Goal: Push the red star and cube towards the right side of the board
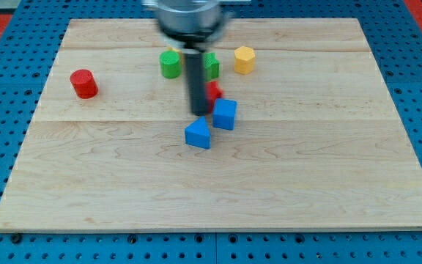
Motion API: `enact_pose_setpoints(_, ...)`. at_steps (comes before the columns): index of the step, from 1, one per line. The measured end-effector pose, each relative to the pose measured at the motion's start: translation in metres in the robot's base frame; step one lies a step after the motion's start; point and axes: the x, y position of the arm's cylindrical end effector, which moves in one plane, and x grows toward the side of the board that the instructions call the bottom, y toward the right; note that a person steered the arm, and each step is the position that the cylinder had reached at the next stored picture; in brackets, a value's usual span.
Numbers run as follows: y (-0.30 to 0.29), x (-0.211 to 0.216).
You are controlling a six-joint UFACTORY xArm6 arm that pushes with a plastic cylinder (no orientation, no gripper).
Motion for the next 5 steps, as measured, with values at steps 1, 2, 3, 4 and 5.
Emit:
enact_pose_setpoints(1, 0.035, 0.000)
enact_pose_setpoints(2, 0.005, 0.009)
enact_pose_setpoints(3, -0.064, 0.000)
enact_pose_setpoints(4, -0.036, -0.021)
enact_pose_setpoints(5, -0.041, -0.033)
